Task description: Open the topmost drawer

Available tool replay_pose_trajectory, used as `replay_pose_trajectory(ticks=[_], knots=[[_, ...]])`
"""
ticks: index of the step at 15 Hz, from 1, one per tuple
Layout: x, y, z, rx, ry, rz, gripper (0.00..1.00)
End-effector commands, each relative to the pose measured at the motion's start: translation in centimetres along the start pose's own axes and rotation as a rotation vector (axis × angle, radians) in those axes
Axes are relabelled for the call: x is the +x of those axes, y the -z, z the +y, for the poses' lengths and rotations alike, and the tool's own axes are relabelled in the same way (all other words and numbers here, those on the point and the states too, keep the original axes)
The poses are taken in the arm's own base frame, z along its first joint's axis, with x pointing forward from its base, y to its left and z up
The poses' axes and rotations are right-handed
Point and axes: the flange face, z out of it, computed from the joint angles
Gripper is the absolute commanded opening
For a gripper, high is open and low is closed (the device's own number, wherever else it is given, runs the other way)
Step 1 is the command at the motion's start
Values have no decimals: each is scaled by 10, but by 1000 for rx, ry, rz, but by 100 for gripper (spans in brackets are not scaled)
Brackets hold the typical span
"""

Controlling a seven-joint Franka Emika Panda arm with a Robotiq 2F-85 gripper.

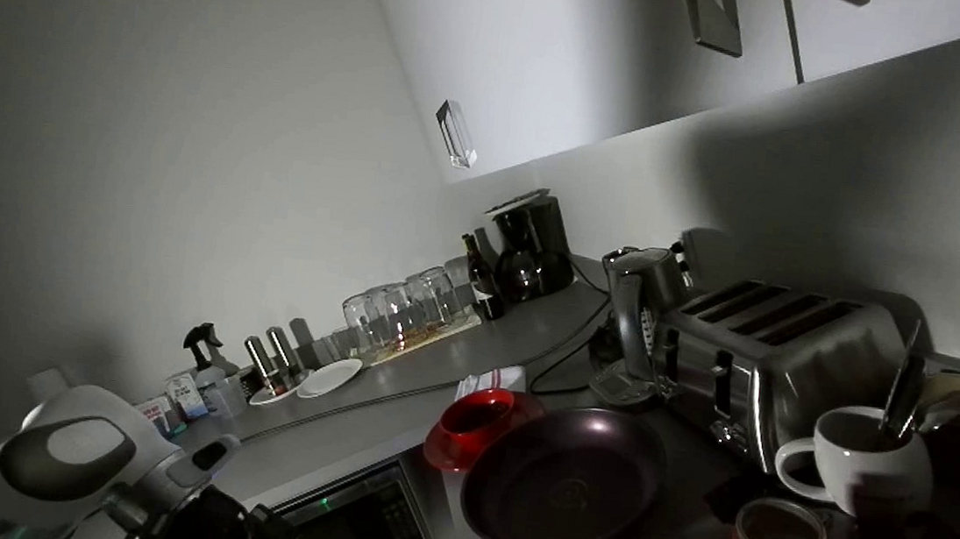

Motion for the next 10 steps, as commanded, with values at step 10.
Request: replay_pose_trajectory(ticks=[10], knots=[[78,-54,-35,-267,18,301,100]])
